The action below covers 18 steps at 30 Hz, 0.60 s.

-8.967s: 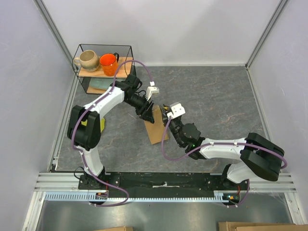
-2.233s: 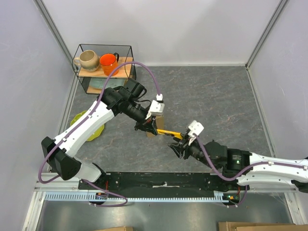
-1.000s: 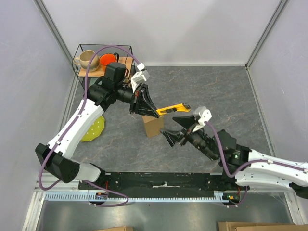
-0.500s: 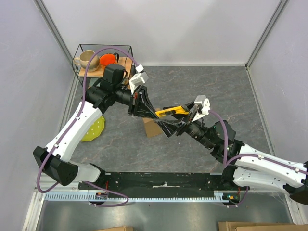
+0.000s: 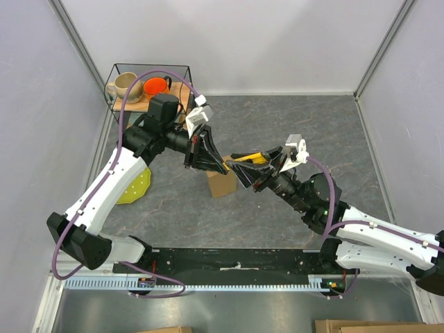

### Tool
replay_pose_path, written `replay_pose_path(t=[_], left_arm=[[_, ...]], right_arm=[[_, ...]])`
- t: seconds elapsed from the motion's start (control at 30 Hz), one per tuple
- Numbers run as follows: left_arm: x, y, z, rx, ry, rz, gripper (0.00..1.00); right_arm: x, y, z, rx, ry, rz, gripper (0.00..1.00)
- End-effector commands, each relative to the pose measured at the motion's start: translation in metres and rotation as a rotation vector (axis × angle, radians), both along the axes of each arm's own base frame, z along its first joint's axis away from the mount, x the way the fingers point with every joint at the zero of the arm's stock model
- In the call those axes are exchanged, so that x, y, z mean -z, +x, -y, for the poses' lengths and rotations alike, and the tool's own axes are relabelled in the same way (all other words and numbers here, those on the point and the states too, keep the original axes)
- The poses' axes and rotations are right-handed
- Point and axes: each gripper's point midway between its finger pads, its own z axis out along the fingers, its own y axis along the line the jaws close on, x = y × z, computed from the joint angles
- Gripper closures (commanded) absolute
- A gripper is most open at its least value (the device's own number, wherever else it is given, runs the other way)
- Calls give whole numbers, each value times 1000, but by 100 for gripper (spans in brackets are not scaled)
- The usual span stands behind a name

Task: Unpack the express box
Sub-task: Adjust the knife.

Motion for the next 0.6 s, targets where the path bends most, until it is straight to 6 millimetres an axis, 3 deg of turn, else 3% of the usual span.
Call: replay_pose_path(t=[0.0,0.23,0.3,0.47,0.57], left_arm=[[-13,-10,-4,15,-27,26,98],[-14,-13,-6,15,-28,32,98],[-14,-12,-5,13,-26,31,98],[-10,-8,-4,-15,-11,45,98],[-3,7,-3,-107,41,70,64]], right_arm=[[-19,0,2,-5,56,21,62],[-18,2,-6,-15,35,14,87],[-17,3,-6,-11,27,12,98],[-17,2,-1,-3,30,21,100],[-13,3,5,21,13,26,100]])
